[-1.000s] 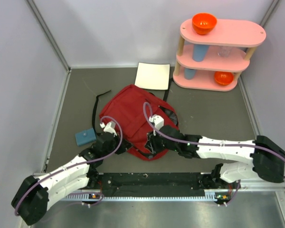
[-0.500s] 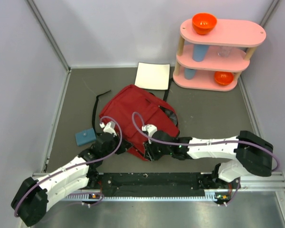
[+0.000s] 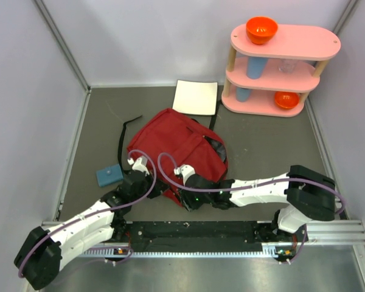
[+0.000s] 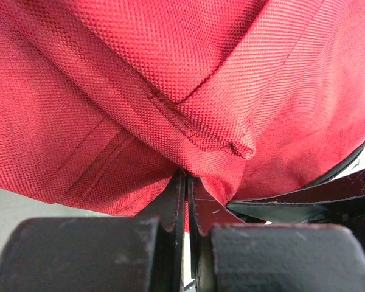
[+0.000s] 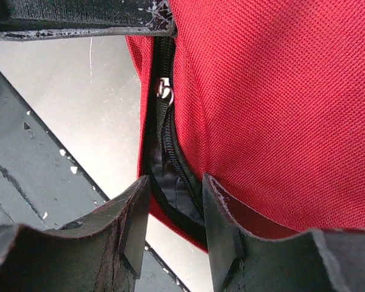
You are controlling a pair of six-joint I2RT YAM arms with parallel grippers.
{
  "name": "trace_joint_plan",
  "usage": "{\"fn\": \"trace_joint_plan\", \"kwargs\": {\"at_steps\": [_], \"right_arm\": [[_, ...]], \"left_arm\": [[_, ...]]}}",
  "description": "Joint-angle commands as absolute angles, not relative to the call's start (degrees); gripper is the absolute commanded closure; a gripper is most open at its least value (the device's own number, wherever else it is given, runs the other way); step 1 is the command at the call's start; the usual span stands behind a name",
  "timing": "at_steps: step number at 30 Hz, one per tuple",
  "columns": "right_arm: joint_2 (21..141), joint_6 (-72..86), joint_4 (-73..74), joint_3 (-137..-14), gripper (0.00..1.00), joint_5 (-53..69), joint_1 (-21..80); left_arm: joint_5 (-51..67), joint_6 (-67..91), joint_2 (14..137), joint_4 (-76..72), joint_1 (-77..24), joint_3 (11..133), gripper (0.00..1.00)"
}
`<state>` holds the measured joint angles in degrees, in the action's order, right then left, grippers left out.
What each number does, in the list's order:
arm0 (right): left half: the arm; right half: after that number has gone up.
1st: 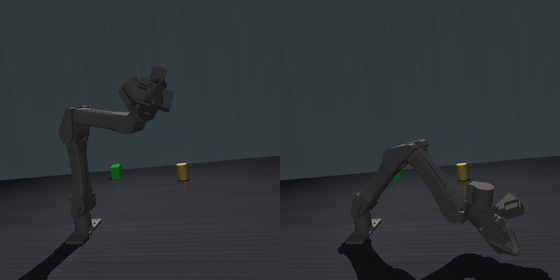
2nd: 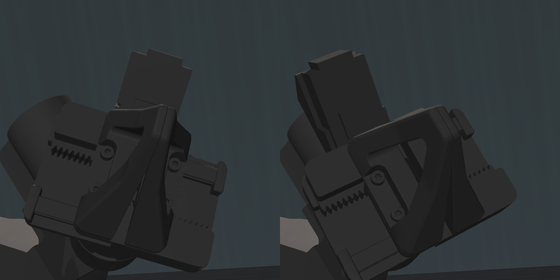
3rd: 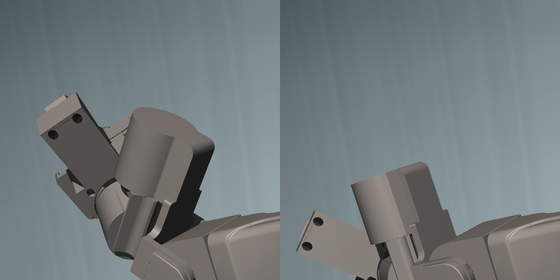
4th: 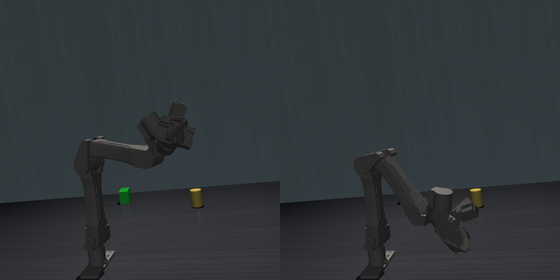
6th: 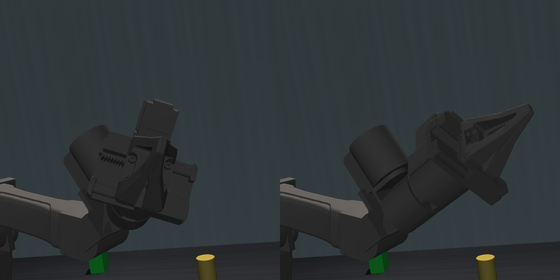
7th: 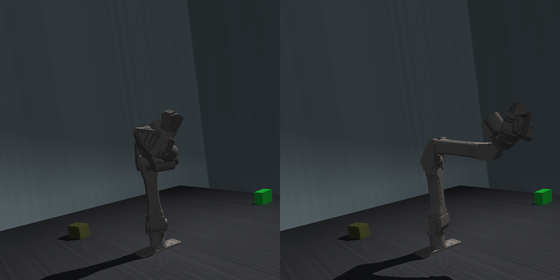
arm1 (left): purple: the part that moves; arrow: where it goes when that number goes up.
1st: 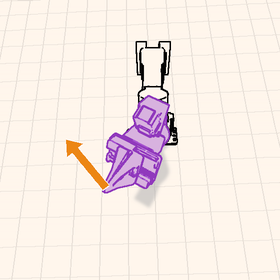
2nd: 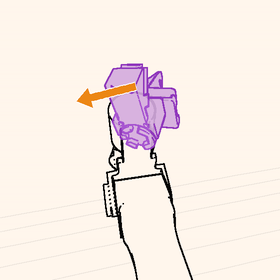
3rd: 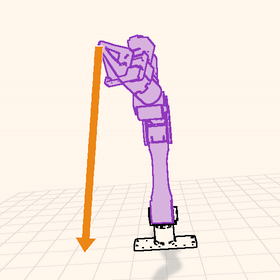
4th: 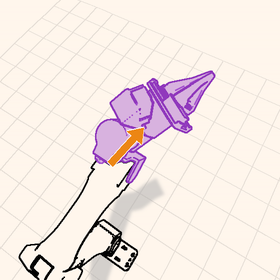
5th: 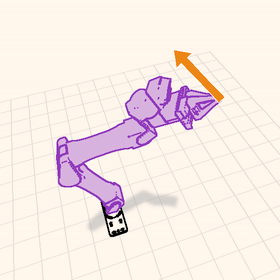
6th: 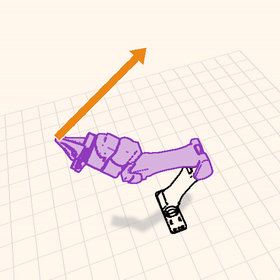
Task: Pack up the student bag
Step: Adjust the student bag at the center of the board.
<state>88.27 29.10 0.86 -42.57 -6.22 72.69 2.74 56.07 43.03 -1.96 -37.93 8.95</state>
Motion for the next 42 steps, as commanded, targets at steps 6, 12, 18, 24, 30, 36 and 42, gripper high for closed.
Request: {"fn": "trace_joint_plan", "kwargs": {"at_steps": [6, 12, 18, 24, 30, 36, 42], "right_arm": [[91.75, 30.67, -1.67, -46.14, 0.58, -6.15, 74.00], [95.70, 33.39, -3.34, -46.93, 0.55, -9.48, 74.00], [97.12, 32.00, -3.25, -48.78, 0.57, -14.85, 73.83], [99.40, 31.29, -3.86, -49.40, 0.68, -13.45, 70.67], [100.19, 29.88, -6.94, -48.78, 0.72, -9.58, 68.55], [100.11, 28.57, -8.88, -47.64, 1.00, -6.07, 68.55], [92.74, 28.39, -11.16, -42.46, 1.00, -4.57, 68.73]], "left_arm": [[2.19, 58.35, 42.98, -8.61, -37.71, 7.47, 1.00], [4.21, 58.71, 41.66, -12.22, -37.71, 5.10, 1.00], [5.54, 57.83, 40.78, -11.78, -37.71, 4.66, 1.00], [5.45, 57.66, 40.08, -10.64, -37.71, 4.31, 1.00], [5.01, 57.66, 39.99, -10.81, -37.62, 4.31, 1.00], [4.31, 57.30, 40.34, -10.55, -37.62, 4.75, 1.00], [2.82, 57.74, 40.08, -9.32, -37.71, 4.75, 1.00]]}}
